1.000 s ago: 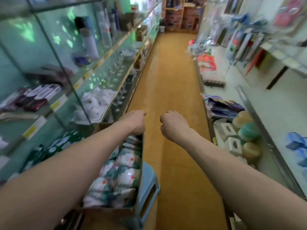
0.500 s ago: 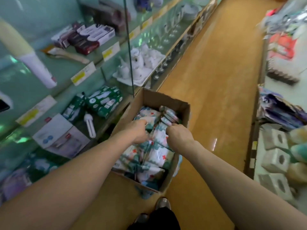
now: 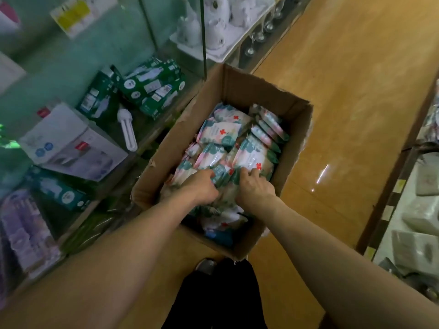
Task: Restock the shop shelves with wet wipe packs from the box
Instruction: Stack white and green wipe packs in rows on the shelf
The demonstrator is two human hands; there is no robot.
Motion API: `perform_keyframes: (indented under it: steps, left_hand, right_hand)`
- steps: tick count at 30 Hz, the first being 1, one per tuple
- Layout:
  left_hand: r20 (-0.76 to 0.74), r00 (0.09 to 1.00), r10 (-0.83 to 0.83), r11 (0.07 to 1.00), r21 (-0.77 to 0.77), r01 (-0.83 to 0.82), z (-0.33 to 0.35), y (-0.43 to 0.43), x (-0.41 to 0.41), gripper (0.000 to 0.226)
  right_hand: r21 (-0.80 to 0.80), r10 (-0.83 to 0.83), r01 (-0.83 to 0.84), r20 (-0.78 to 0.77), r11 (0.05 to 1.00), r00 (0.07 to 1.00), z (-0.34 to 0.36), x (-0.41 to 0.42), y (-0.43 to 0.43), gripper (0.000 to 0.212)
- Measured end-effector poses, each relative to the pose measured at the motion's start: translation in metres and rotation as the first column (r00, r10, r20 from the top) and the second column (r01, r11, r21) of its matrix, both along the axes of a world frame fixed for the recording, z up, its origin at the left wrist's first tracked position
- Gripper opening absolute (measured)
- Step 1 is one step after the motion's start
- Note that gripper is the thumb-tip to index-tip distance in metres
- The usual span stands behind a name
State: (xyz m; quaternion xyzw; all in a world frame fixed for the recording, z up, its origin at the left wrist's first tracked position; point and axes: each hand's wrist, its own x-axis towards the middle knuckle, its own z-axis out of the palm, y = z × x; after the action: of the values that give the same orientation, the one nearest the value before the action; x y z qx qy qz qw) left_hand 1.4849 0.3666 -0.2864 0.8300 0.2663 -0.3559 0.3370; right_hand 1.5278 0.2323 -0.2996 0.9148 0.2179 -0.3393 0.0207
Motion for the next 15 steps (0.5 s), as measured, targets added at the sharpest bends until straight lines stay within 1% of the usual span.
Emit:
perform_keyframes:
  steps: [3, 5, 7, 8, 9, 10, 11, 13, 14, 15]
  left_hand:
    - [-0.004, 0.995, 0.103, 0.994, -0.042, -0.103, -0.008, 0.001, -0.005, 0.056]
    - [-0.02, 0.989, 0.148, 0.986, -0.067, -0.149, -0.009, 0.0, -0.008, 0.053]
    - [-0.046, 0.975, 0.219, 0.969, -0.11, -0.223, -0.008, -0.001, -0.009, 0.051]
    - [-0.048, 0.962, 0.269, 0.952, -0.142, -0.273, -0.007, -0.002, -0.01, 0.05]
    - [-0.044, 0.945, 0.325, 0.929, -0.174, -0.328, -0.006, -0.002, -0.01, 0.049]
    - [-0.041, 0.921, 0.387, 0.898, -0.208, -0.387, -0.003, -0.001, -0.009, 0.05]
    - [-0.042, 0.89, 0.455, 0.859, -0.241, -0.451, -0.002, 0.0, -0.009, 0.053]
    - [-0.092, 0.796, 0.598, 0.736, -0.329, -0.591, 0.001, 0.002, -0.007, 0.057]
    - [-0.142, 0.745, 0.652, 0.663, -0.37, -0.651, 0.004, 0.004, -0.007, 0.056]
    - [-0.183, 0.711, 0.679, 0.611, -0.396, -0.685, 0.005, 0.005, -0.008, 0.054]
  right_hand:
    - [-0.009, -0.003, 0.003, 0.026, 1.0, 1.0, -0.006, 0.0, 0.002, 0.056]
    - [-0.033, 0.023, -0.022, 0.022, 0.999, 1.0, -0.006, 0.003, 0.0, 0.055]
    - [-0.03, 0.069, -0.069, -0.002, 0.997, 0.998, -0.005, 0.008, -0.003, 0.044]
    - [0.006, 0.052, -0.052, -0.035, 0.999, 0.998, -0.001, 0.011, -0.004, 0.036]
    - [0.07, -0.013, 0.02, -0.087, 0.997, 0.996, 0.002, 0.014, -0.004, 0.029]
    - [0.154, -0.113, 0.138, -0.16, 0.979, 0.981, 0.008, 0.018, -0.004, 0.025]
    - [0.23, -0.217, 0.275, -0.249, 0.934, 0.944, 0.012, 0.023, -0.003, 0.025]
    - [0.33, -0.361, 0.523, -0.442, 0.786, 0.821, 0.019, 0.03, 0.0, 0.029]
    - [0.332, -0.392, 0.613, -0.535, 0.717, 0.748, 0.022, 0.03, 0.004, 0.03]
    - [0.319, -0.4, 0.67, -0.604, 0.671, 0.689, 0.024, 0.029, 0.007, 0.029]
